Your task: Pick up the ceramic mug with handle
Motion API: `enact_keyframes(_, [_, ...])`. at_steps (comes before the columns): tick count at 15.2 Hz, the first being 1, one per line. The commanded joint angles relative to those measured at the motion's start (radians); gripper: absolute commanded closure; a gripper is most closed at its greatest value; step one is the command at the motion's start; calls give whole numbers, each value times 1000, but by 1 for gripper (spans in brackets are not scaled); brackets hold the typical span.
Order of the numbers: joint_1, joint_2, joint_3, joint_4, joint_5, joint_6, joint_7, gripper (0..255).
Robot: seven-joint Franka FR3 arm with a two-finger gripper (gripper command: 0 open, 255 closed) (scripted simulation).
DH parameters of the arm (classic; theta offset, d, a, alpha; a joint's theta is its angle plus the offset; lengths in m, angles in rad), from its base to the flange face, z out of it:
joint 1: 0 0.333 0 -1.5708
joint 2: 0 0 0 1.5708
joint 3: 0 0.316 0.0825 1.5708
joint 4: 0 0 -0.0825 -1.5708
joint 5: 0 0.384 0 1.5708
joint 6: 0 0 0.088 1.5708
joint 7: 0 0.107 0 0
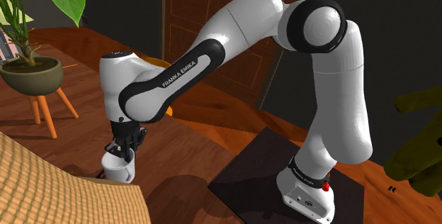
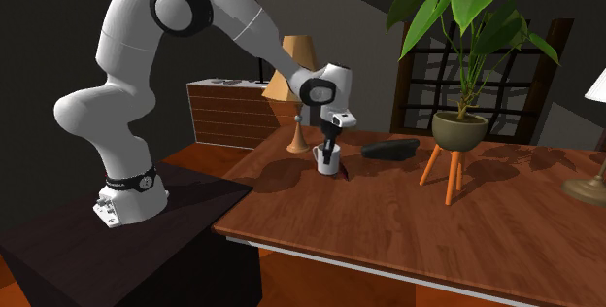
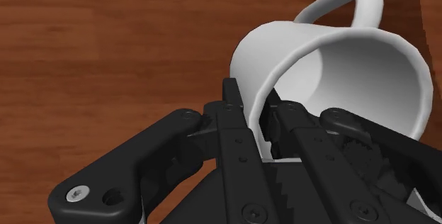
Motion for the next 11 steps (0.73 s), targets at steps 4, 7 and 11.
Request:
enact_keyframes(4, [-8,-43,11,9,16,-50,-6,255])
enact_keyframes(7, [-13,-68,17,16,26,-81,-9,255])
enact_keyframes(11, [-16,-85,21,22,32,-104,-12,255])
